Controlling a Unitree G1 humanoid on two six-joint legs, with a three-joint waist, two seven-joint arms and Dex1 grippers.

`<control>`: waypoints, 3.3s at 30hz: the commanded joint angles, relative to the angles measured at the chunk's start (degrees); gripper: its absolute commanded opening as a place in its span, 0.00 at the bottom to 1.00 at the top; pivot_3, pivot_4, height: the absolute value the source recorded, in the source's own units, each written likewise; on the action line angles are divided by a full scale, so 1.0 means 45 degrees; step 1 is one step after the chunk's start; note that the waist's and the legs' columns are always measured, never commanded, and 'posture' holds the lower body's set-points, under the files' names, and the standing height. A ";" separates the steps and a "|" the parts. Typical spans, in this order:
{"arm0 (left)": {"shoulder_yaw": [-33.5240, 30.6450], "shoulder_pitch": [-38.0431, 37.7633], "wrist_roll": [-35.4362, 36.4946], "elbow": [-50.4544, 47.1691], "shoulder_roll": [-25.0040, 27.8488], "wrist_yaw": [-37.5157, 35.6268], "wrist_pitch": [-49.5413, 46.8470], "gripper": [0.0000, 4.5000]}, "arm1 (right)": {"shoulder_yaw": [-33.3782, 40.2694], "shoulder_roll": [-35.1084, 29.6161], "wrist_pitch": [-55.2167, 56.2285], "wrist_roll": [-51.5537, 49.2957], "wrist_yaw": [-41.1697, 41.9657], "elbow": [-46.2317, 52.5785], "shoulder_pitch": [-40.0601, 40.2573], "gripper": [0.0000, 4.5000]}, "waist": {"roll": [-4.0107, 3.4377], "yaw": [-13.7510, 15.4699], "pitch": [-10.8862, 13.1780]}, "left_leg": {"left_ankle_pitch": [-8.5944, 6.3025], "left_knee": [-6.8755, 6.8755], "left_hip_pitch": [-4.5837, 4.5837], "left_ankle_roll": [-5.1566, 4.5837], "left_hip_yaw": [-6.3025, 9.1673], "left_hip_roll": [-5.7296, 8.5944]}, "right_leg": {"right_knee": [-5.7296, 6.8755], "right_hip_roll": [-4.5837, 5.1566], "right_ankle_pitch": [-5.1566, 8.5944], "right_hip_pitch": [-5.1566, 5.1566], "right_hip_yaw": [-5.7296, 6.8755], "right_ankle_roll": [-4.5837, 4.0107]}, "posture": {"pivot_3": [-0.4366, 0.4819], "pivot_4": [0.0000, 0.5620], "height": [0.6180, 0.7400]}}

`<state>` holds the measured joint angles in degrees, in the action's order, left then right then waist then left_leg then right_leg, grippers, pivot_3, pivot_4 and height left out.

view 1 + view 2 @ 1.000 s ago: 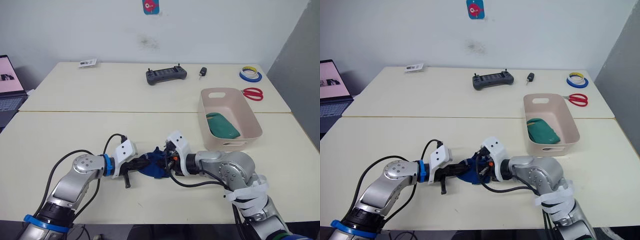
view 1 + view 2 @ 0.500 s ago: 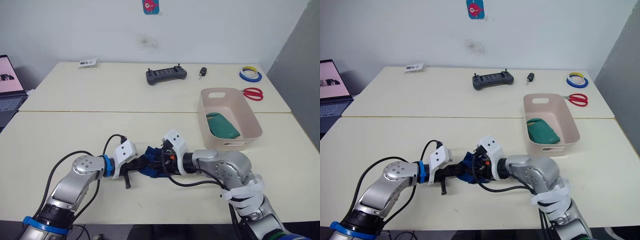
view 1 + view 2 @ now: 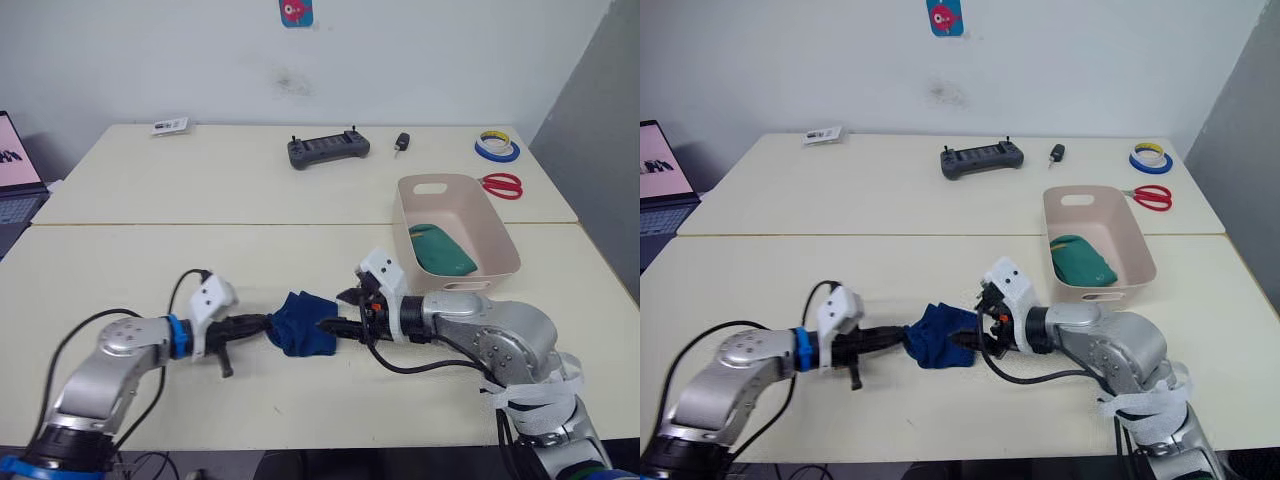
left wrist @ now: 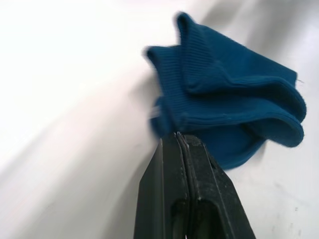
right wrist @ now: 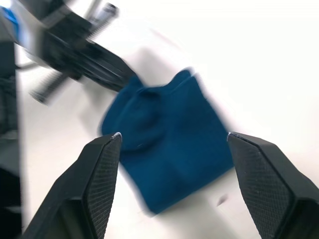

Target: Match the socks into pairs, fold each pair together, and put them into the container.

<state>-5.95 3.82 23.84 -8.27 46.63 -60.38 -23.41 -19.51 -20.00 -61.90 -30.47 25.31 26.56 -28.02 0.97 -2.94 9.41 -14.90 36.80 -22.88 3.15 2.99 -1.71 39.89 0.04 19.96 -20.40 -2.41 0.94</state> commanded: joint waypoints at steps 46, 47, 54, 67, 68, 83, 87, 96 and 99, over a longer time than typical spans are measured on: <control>0.2096 0.2599 -0.0580 -0.0325 -0.0350 -0.1021 0.0732 0.00 | -0.1372 -0.0366 0.5496 0.4259 0.2940 -0.1317 0.0688 0.02 | 0.0073 0.0056 0.0106 | 0.0001 0.0016 -0.0002 0.0003 0.0008 0.0010 | 0.0007 0.0011 -0.0001 0.0018 0.0016 0.0000 | 0.48 0.27 1.00; 0.2312 0.2829 -0.0868 -0.0137 -0.0449 -0.0938 0.0911 0.00 | -0.1562 -0.0175 0.5642 0.4520 0.2814 -0.1761 0.0507 0.02 | 0.0073 0.0062 0.0106 | 0.0001 0.0017 -0.0001 0.0003 0.0007 0.0011 | 0.0007 0.0010 -0.0002 0.0018 0.0016 0.0000 | 0.48 0.27 1.00; 0.3549 0.3307 -0.2685 0.1510 -0.1019 -0.0500 0.2013 0.00 | -0.2231 0.0718 0.6058 0.5854 0.2302 -0.3843 0.0003 0.02 | 0.0072 0.0041 0.0110 | 0.0002 0.0019 -0.0007 0.0003 -0.0013 0.0015 | 0.0009 0.0006 -0.0002 -0.0001 0.0003 -0.0002 | 0.48 0.27 1.00; 0.2022 0.2473 -0.0903 0.0238 -0.0323 -0.1823 0.2091 0.00 | -0.0922 -0.0618 0.6722 0.4441 0.4092 -0.0932 0.1274 0.02 | 0.0085 0.0057 0.0129 | 0.0002 0.0023 -0.0006 0.0003 0.0006 0.0003 | 0.0012 0.0009 -0.0003 0.0012 0.0014 -0.0003 | 0.48 0.27 1.00; 0.2034 0.2401 -0.0700 -0.0055 -0.0204 -0.2019 0.1877 0.00 | -0.1240 -0.0595 0.6713 0.4532 0.4211 -0.0986 0.1286 0.02 | 0.0084 0.0059 0.0129 | 0.0002 0.0023 -0.0003 0.0004 0.0009 0.0004 | 0.0012 0.0008 -0.0003 0.0016 0.0017 -0.0003 | 0.48 0.27 1.00; 0.2932 0.1248 -0.2810 0.1801 0.0452 -0.2305 0.3674 0.00 | -0.2618 -0.1979 0.7384 0.5907 0.5189 -0.1331 0.1834 0.02 | 0.0077 0.0203 0.0138 | 0.0002 0.0030 0.0003 0.0002 0.0006 0.0010 | 0.0006 0.0012 -0.0002 0.0023 0.0018 -0.0002 | 0.48 0.27 1.00; 0.3029 0.1062 -0.2867 0.1809 0.0325 -0.2222 0.3853 0.00 | -0.0586 -0.1290 0.3503 0.3130 0.4919 0.0405 0.2197 0.02 | 0.0076 0.0197 0.0137 | 0.0002 0.0029 0.0014 0.0002 0.0001 0.0007 | 0.0012 0.0011 -0.0002 0.0031 0.0012 -0.0002 | 0.48 0.27 1.00; 0.3052 0.0676 -0.2876 0.1849 0.0196 -0.1948 0.4069 0.00 | 0.2550 0.0189 -0.3380 0.0523 0.2837 0.0911 0.1354 0.61 | 0.0059 0.0197 0.0125 | 0.0001 0.0021 0.0028 0.0002 0.0004 0.0006 | 0.0017 0.0011 -0.0003 0.0039 0.0009 -0.0003 | 0.48 0.27 1.00; 0.3072 0.0581 -0.2873 0.1790 0.0147 -0.1846 0.4076 0.00 | 0.2879 0.1375 -0.4695 0.0479 0.1862 0.0304 0.0866 0.84 | 0.0047 0.0194 0.0119 | 0.0001 0.0017 0.0029 0.0002 0.0002 0.0007 | 0.0018 0.0010 -0.0003 0.0037 0.0007 -0.0004 | 0.48 0.27 1.00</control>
<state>6.22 8.23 12.97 -1.66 47.37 -69.09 -4.29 -7.67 -15.01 -80.43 -27.03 35.44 27.79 -23.25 1.19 -2.07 9.94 -14.89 36.88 -22.75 3.16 3.00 -1.68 39.97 0.08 19.95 -20.24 -2.39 0.93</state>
